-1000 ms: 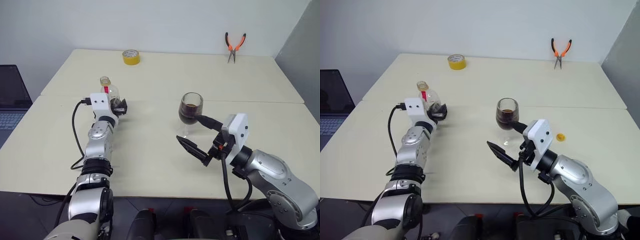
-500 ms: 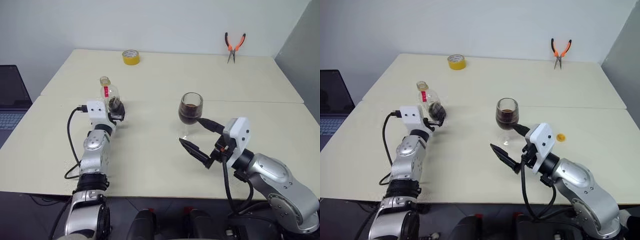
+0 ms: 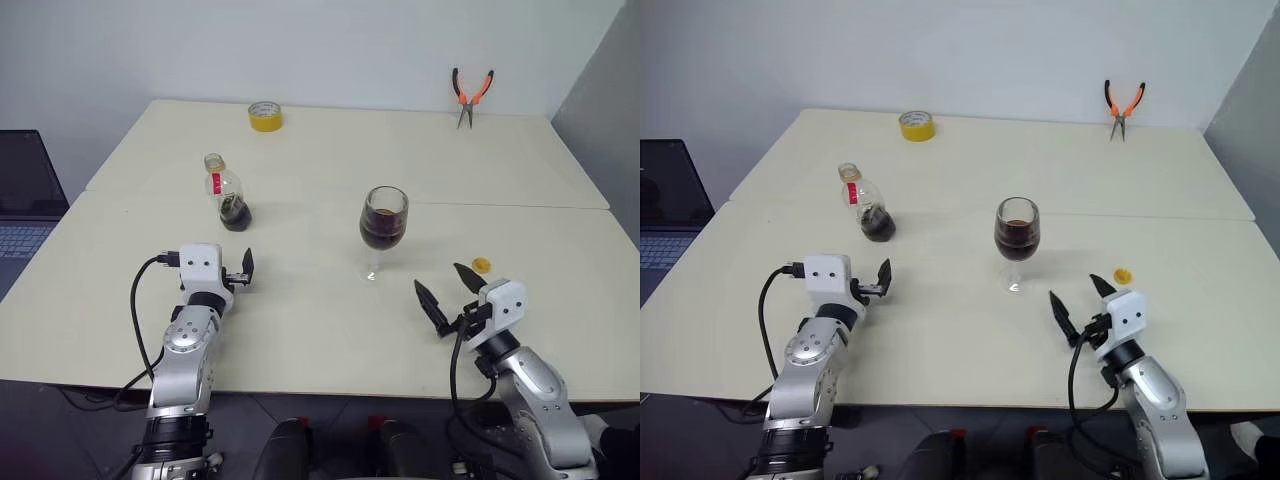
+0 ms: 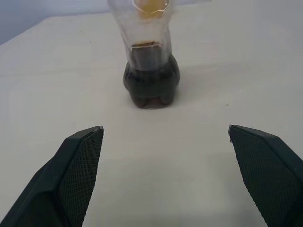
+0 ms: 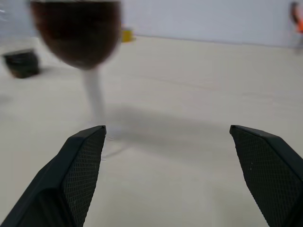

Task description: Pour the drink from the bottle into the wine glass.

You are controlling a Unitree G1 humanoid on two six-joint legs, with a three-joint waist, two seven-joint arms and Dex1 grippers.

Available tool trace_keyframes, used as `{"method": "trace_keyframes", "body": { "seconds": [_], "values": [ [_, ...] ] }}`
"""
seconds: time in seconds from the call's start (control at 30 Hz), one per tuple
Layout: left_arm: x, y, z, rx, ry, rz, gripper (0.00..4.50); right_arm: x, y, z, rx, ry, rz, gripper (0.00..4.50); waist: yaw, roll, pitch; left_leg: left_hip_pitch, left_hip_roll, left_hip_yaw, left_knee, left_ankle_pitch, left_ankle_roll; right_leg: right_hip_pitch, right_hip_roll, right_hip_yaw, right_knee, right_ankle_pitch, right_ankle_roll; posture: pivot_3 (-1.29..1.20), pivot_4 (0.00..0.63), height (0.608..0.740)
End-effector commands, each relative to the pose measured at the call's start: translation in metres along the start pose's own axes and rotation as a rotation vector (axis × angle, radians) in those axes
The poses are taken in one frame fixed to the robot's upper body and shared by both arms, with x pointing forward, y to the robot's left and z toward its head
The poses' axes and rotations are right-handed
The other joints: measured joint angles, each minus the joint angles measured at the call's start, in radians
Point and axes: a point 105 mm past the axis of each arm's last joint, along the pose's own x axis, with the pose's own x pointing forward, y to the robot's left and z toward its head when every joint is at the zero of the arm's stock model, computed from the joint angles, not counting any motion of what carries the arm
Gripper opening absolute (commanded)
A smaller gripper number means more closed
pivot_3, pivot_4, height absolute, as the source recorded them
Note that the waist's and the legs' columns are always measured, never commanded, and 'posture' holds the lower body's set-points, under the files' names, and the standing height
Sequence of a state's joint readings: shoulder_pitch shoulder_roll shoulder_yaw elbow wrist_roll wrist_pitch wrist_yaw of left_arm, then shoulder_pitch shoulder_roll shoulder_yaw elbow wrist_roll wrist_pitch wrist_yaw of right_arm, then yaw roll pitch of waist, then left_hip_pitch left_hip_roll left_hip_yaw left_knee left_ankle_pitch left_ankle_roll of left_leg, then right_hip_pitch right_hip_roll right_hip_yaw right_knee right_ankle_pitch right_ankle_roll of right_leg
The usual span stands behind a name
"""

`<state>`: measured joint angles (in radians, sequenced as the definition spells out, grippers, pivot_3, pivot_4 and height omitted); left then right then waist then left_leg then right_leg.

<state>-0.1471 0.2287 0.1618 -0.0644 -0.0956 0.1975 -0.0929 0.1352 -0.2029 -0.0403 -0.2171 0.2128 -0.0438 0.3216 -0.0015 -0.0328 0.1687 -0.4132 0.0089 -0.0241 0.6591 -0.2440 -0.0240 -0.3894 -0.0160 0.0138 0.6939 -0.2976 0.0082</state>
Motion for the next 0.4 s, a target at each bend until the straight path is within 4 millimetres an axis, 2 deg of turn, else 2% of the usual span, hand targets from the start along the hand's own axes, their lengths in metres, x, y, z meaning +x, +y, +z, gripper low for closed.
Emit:
{"method": "trace_keyframes", "body": {
  "seconds": [0.03, 0.17, 0.4],
  "values": [
    [-0.0037, -0.0039, 0.0169, 0.001, -0.089, -0.006, 4.47, -0.0003, -0.0111, 0.0034, -0.006, -0.068, -0.093, 4.50, 0.000, 0.001, 0.000, 0.000, 0.000, 0.000, 0.000, 0.000, 0.000, 0.000, 0.000, 0.000, 0.000, 0.000, 0.000, 0.00, 0.150, 0.740],
    [-0.0072, -0.0054, 0.0120, -0.003, -0.084, 0.004, 4.47, -0.0016, -0.0121, -0.0041, 0.050, -0.058, -0.116, 4.50, 0.000, 0.001, -0.001, 0.000, 0.000, 0.000, 0.000, 0.000, 0.000, 0.000, 0.000, 0.000, 0.000, 0.000, 0.000, 0.00, 0.150, 0.740],
    [-0.0109, -0.0047, 0.0121, 0.001, -0.117, 0.020, 4.47, 0.0041, -0.0173, -0.0039, 0.035, -0.062, -0.114, 4.50, 0.000, 0.001, -0.001, 0.000, 0.000, 0.000, 0.000, 0.000, 0.000, 0.000, 0.000, 0.000, 0.000, 0.000, 0.000, 0.00, 0.150, 0.740]
  ]
}}
